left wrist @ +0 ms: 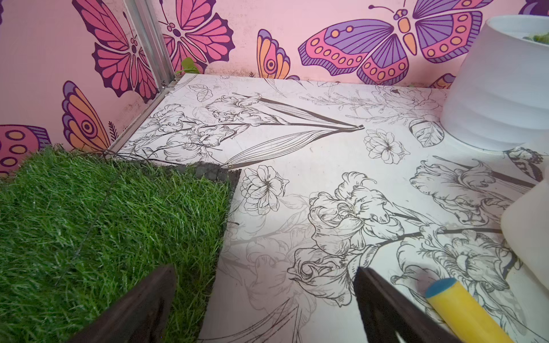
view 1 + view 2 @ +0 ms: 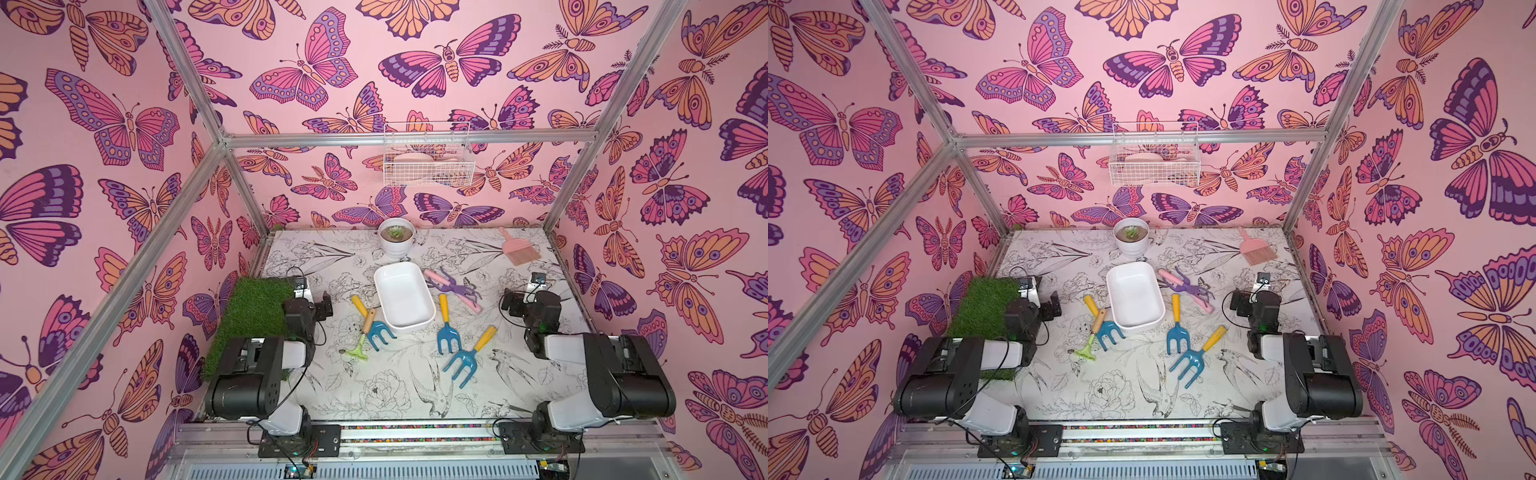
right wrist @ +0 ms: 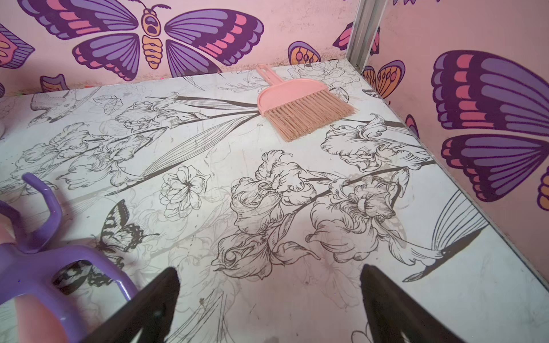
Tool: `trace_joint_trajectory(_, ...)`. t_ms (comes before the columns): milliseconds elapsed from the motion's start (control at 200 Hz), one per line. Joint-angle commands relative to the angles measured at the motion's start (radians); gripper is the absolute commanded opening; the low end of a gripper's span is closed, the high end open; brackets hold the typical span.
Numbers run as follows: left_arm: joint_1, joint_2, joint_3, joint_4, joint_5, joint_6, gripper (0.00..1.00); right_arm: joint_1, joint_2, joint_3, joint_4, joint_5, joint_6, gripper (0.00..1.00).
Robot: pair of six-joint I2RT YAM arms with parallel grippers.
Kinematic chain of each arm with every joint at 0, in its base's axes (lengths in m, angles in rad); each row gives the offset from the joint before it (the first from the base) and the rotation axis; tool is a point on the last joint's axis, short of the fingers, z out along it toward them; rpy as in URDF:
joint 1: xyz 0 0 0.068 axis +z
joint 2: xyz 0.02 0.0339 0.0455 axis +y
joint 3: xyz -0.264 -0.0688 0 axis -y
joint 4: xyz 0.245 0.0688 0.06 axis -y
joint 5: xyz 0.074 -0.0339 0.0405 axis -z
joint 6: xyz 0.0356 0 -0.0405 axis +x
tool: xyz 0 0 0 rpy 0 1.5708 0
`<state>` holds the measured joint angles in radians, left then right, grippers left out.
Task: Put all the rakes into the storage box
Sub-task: Pick up the rake at the center of the board.
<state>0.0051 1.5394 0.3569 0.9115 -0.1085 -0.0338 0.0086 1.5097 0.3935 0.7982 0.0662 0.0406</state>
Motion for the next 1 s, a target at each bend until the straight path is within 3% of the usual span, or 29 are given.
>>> trace_joint_trajectory(0,-0.003,0.006,0.006,0.006,-0.005,0.008,1.0,-0.003,-0.006,0.007,0.013,-0.009,0.001,0.99)
trace_joint_trajectory(801,-0.004,0.006,0.006,0.006,-0.005,0.008,1.0,-0.003,-0.006,0.007,0.014,-0.011,0.004,0.99)
trace_joint_trajectory(896,-0.005,-0.041,0.014,-0.055,-0.101,-0.035,1.0,-0.005,-0.021,0.006,0.033,0.052,0.034,0.99)
trace_joint_trajectory(996,-0.012,-0.119,0.018,-0.121,-0.082,-0.001,1.0,-0.005,-0.127,0.115,-0.27,0.151,0.085,0.99)
